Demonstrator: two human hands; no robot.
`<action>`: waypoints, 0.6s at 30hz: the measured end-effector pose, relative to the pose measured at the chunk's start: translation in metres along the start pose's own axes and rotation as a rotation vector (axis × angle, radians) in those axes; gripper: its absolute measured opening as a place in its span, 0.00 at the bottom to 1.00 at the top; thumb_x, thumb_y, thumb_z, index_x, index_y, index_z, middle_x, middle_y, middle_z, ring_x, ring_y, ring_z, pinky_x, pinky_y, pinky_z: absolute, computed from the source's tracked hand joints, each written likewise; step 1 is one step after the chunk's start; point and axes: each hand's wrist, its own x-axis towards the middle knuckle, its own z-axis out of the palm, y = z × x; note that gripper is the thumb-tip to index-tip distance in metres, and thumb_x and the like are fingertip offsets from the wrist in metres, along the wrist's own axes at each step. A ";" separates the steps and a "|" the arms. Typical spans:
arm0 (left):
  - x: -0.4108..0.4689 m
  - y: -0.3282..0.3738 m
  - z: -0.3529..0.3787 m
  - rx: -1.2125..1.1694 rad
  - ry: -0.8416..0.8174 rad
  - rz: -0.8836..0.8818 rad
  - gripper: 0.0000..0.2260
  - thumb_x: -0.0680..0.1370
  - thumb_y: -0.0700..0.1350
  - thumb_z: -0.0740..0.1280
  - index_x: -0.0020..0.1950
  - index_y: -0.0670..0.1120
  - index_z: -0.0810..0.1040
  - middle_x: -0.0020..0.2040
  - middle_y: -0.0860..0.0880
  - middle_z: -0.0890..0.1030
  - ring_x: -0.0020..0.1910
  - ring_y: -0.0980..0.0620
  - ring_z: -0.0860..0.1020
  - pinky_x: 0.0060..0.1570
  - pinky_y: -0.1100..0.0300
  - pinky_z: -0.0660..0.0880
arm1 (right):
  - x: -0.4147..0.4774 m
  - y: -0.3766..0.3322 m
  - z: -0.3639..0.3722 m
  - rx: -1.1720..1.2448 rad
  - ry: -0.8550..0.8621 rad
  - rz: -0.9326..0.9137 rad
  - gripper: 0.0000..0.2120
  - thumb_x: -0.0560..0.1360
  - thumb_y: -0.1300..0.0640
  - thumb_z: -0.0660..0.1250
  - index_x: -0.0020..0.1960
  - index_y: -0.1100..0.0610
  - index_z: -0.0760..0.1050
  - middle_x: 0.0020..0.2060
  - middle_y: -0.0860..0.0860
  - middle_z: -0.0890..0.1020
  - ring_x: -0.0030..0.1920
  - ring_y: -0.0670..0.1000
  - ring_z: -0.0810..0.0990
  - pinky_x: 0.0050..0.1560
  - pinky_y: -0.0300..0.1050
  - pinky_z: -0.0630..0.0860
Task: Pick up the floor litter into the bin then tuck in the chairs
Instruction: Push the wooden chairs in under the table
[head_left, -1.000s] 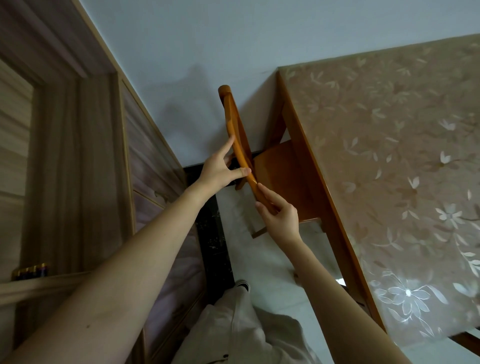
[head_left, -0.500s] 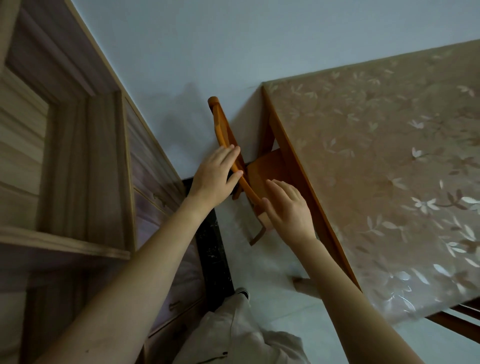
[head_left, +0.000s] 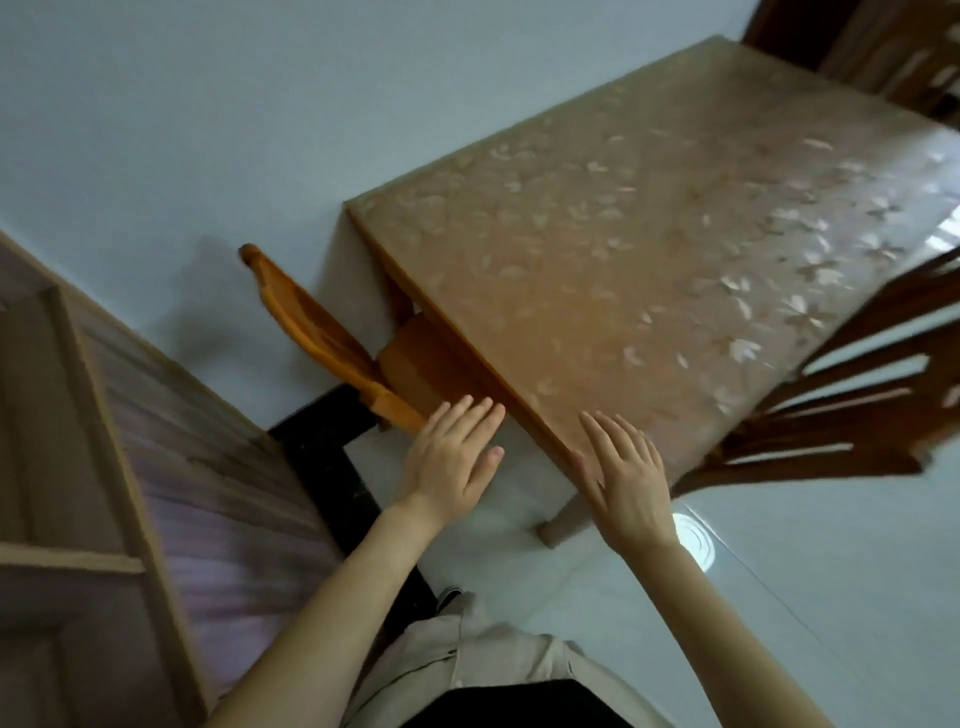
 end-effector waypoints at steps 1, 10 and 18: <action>0.004 0.019 0.009 -0.010 -0.011 0.043 0.23 0.82 0.55 0.50 0.72 0.45 0.70 0.71 0.47 0.72 0.72 0.47 0.67 0.71 0.49 0.61 | -0.016 0.015 -0.008 -0.002 0.021 0.053 0.27 0.82 0.42 0.51 0.71 0.56 0.71 0.66 0.55 0.77 0.69 0.60 0.71 0.68 0.61 0.68; 0.054 0.202 0.071 -0.095 -0.113 0.476 0.22 0.82 0.53 0.53 0.73 0.46 0.69 0.70 0.48 0.73 0.71 0.47 0.68 0.71 0.49 0.63 | -0.156 0.121 -0.094 -0.029 0.263 0.509 0.28 0.79 0.41 0.53 0.71 0.56 0.71 0.66 0.53 0.77 0.67 0.57 0.73 0.67 0.56 0.70; 0.068 0.347 0.114 -0.178 -0.159 0.762 0.23 0.81 0.56 0.55 0.73 0.47 0.70 0.70 0.50 0.73 0.71 0.49 0.69 0.71 0.53 0.64 | -0.245 0.183 -0.166 -0.095 0.537 0.689 0.26 0.77 0.45 0.59 0.70 0.58 0.71 0.64 0.52 0.78 0.65 0.56 0.75 0.65 0.56 0.71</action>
